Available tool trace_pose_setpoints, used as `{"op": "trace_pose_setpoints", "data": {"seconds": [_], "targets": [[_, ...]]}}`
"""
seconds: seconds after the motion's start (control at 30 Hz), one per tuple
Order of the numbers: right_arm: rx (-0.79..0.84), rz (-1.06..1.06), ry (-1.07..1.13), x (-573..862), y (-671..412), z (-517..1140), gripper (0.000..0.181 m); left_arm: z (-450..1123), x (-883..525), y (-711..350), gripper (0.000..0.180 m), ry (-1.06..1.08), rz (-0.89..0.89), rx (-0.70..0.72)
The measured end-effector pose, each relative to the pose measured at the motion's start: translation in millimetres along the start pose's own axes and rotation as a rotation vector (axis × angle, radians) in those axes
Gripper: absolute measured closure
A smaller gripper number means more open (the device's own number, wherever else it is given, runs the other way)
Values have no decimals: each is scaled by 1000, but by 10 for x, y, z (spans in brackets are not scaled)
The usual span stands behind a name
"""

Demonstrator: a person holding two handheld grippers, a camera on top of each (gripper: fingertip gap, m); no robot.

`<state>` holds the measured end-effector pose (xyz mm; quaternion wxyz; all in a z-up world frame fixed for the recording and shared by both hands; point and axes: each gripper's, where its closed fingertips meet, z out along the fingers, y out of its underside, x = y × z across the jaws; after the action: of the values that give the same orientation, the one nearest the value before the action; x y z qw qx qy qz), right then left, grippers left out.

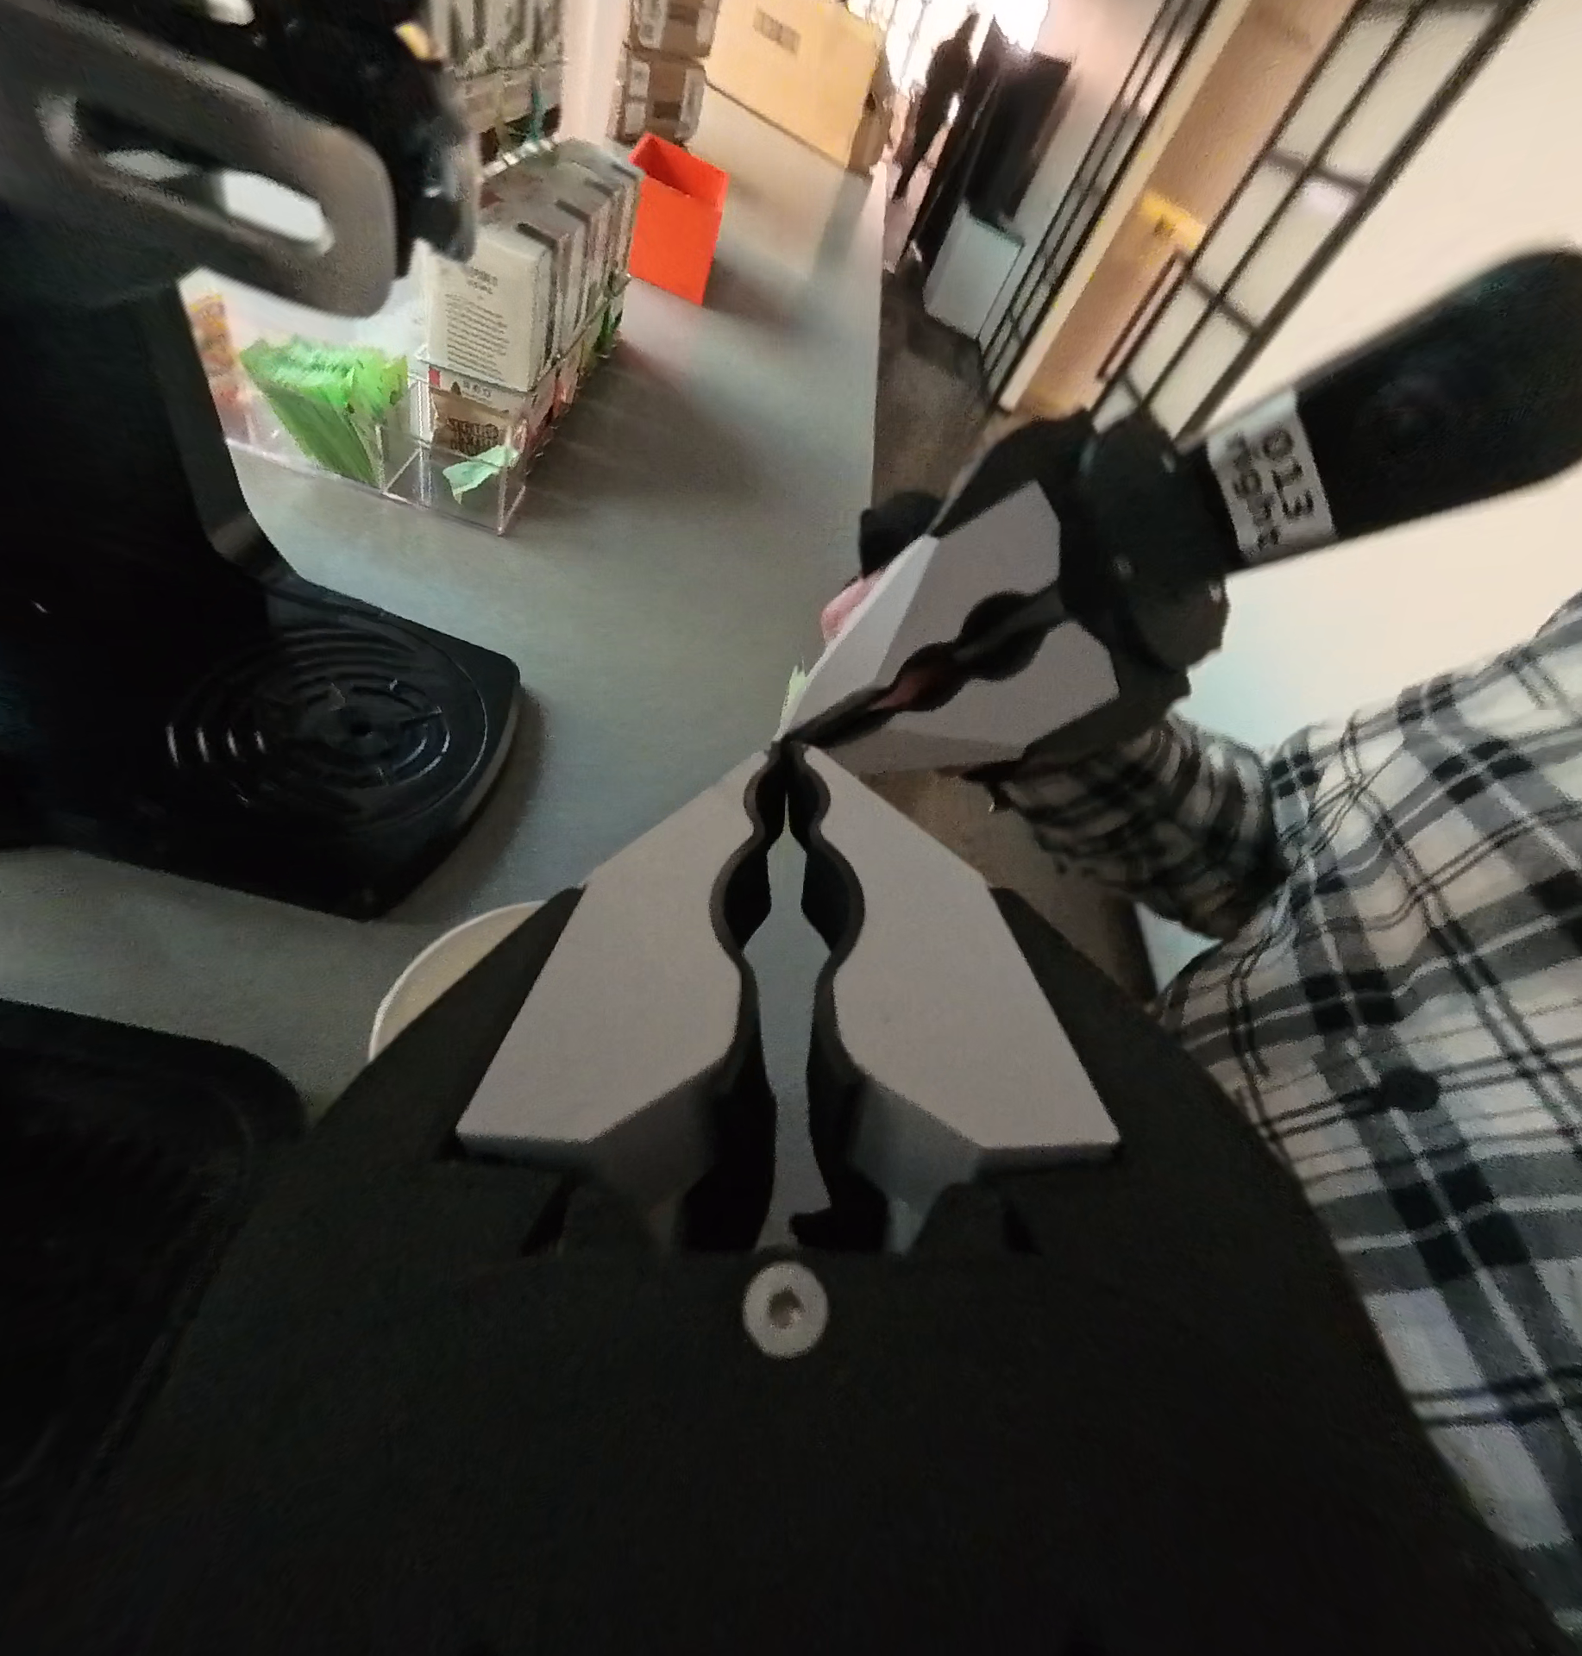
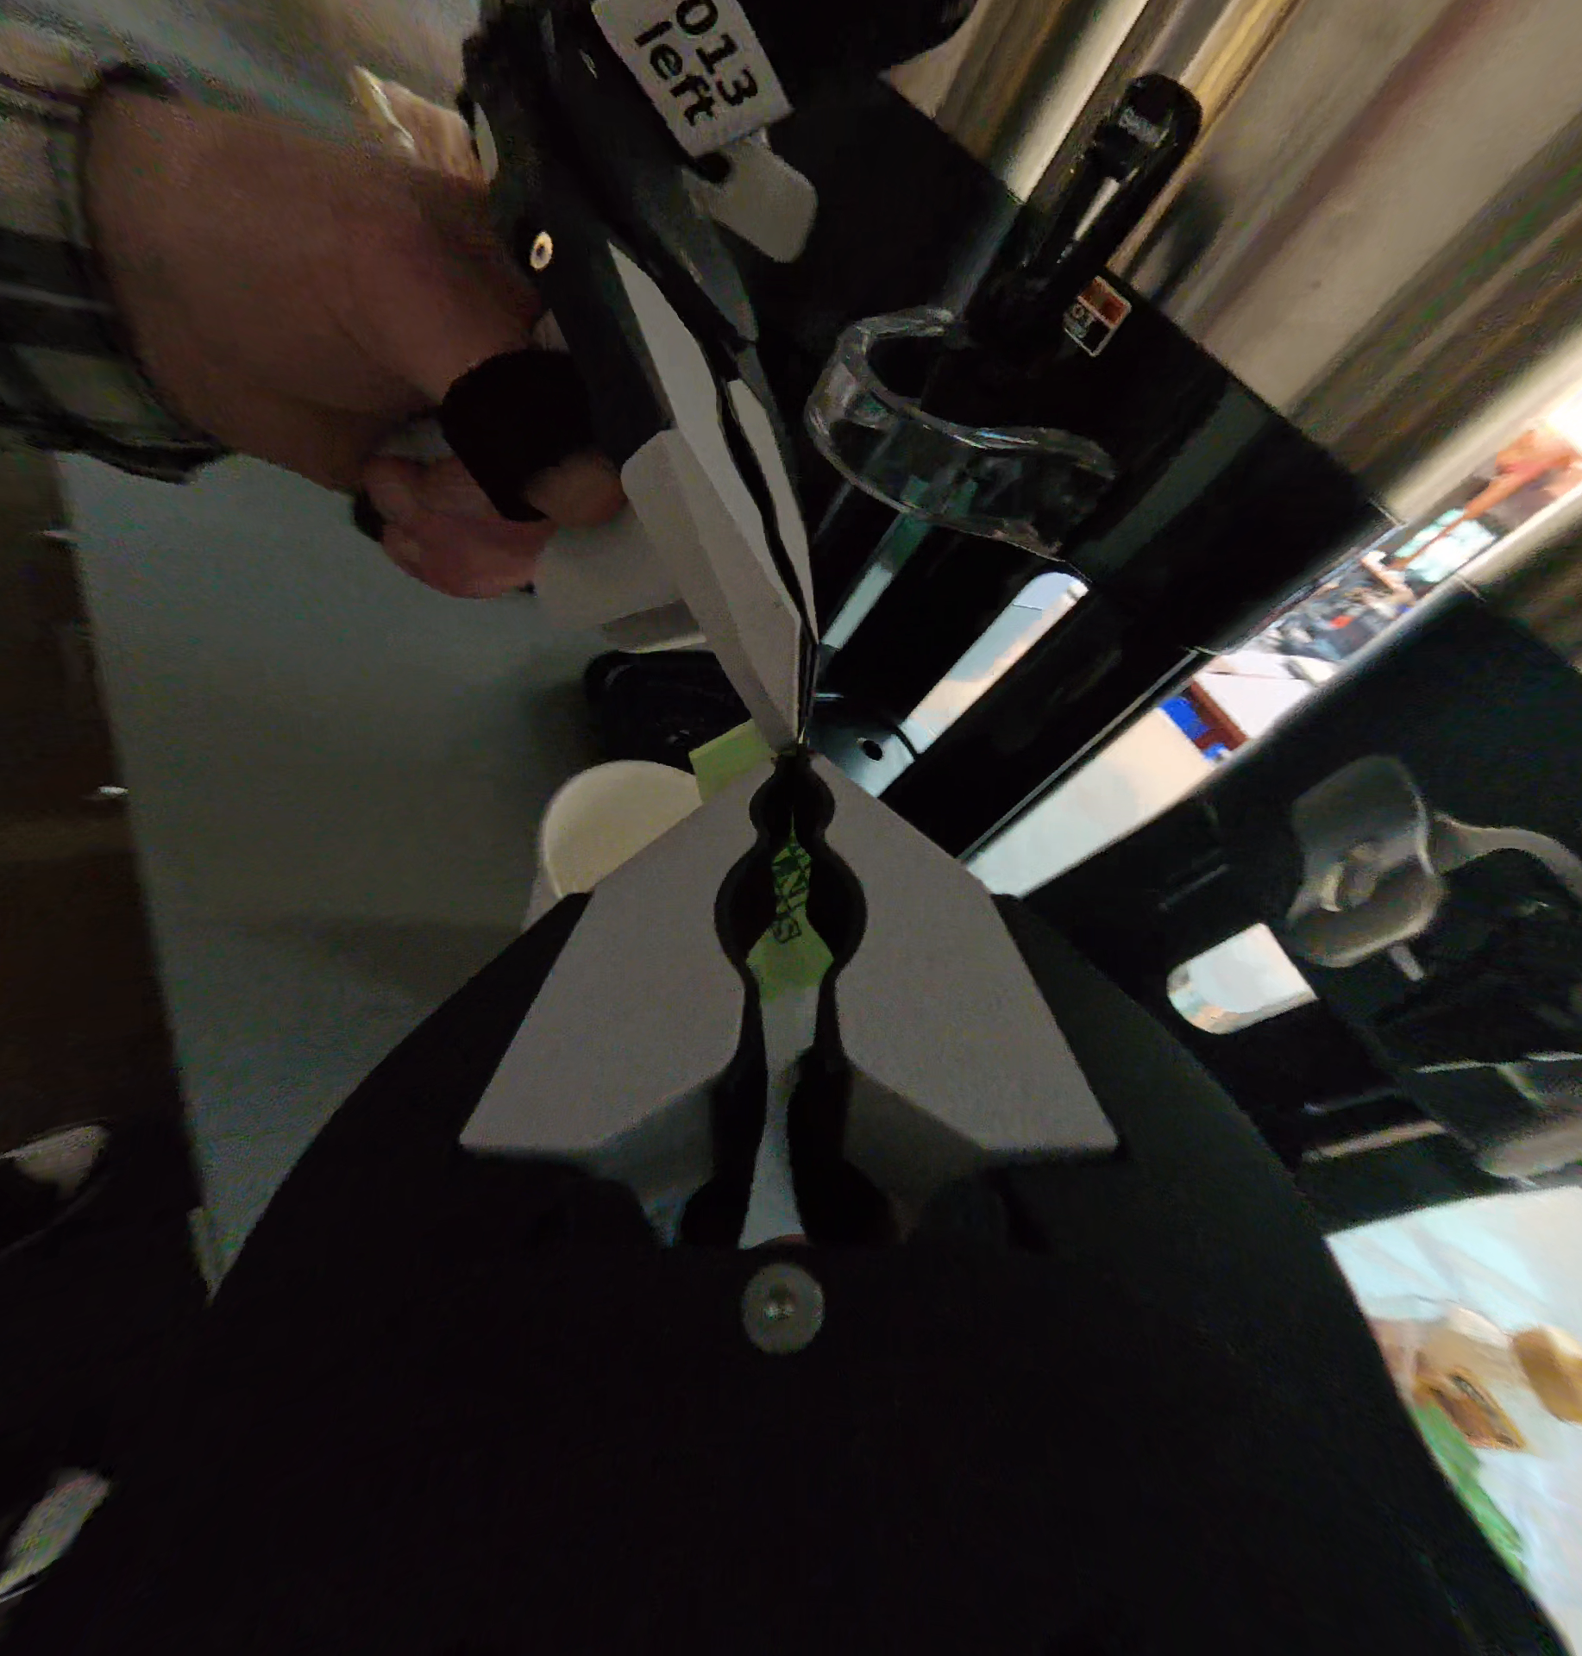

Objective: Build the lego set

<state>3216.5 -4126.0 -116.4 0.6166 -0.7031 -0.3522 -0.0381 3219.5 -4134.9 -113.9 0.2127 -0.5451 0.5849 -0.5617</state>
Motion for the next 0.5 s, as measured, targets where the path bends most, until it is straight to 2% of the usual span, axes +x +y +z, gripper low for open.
{"op": "trace_pose_setpoints", "data": {"seconds": [0.13, 0.33, 0.5], "targets": [[-24, -62, 86, 4, 58, 60, 181, 5, -72, 32, 180, 13, -134, 60], [-64, -101, 149, -24, 141, 161, 181, -10, -181, 111, 180, -36, -213, 95], [-63, -52, 174, -32, 185, 244, 181, -34, -270, 147, 180, -58, -280, 139]]}}
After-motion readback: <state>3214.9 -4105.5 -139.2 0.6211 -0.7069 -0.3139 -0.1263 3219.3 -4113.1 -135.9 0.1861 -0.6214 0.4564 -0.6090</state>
